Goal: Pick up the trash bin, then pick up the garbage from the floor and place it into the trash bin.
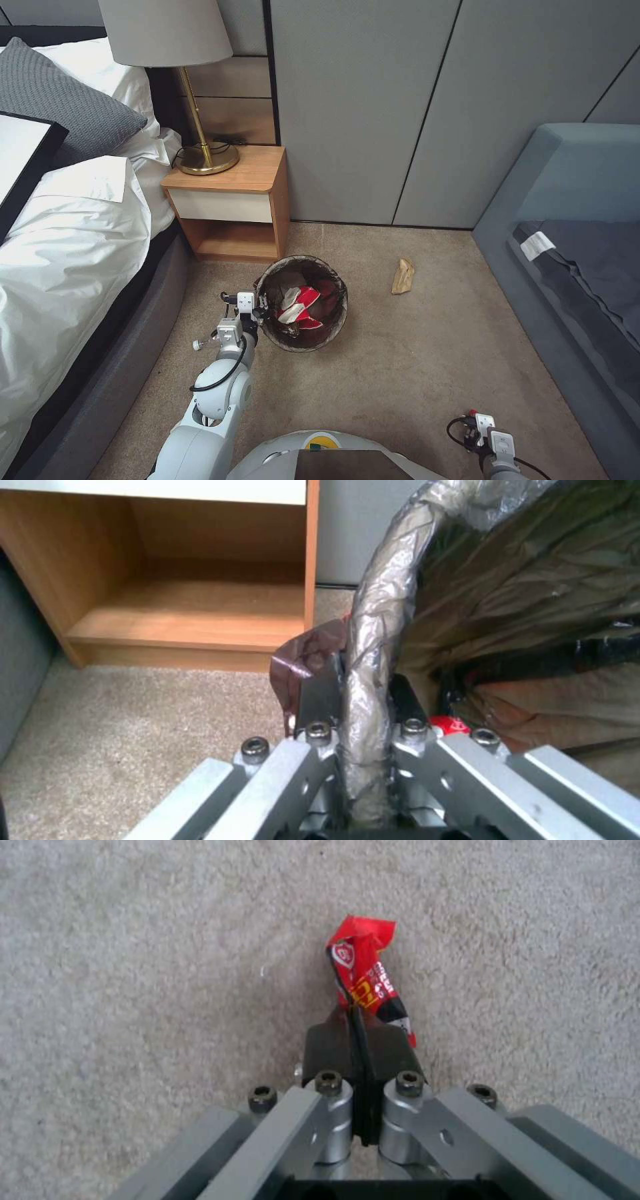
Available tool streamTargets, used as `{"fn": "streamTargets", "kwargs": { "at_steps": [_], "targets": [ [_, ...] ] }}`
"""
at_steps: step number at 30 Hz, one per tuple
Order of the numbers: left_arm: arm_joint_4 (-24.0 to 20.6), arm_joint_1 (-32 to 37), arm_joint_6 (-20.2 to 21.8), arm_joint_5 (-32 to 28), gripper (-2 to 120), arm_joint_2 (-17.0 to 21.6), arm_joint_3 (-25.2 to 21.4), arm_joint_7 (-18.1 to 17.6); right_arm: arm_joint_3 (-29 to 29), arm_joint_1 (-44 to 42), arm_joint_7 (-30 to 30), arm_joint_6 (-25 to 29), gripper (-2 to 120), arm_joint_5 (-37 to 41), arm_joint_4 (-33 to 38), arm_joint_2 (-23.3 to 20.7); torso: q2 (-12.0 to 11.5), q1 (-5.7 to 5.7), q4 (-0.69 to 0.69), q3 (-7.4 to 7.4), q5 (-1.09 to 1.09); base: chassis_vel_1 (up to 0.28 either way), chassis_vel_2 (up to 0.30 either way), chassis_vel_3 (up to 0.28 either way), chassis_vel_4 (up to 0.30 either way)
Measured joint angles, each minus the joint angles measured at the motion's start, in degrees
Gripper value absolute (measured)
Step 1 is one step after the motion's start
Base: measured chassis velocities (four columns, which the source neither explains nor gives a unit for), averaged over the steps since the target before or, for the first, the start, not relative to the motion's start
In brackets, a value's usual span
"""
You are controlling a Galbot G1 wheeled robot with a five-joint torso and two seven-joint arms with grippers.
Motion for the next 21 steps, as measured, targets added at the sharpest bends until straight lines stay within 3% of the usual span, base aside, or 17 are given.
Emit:
{"fn": "streamTargets", "kwargs": {
  "at_steps": [3,7,21],
  "targets": [
    [0.0,0.0,0.0,0.0,0,0.0,0.0,0.0,0.1,0.2,0.0,0.2,9,0.0,-0.2,-0.1,0.0,0.0,0.0,0.0,0.0,0.0,0.0,0.0,0.0],
    [0.0,0.0,0.0,0.0,0,0.0,0.0,0.0,0.1,0.4,0.0,0.7,0,-0.1,-0.5,-0.1,0.0,0.0,0.0,0.0,0.0,0.0,0.0,0.0,0.0],
    [-0.2,0.0,-0.1,-0.1,0,0.0,0.0,0.1,0.2,0.3,-0.5,2.1,0,-1.0,-0.7,-0.1,0.0,0.0,0.0,0.0,0.0,0.0,0.0,0.0,0.0]
  ]
}}
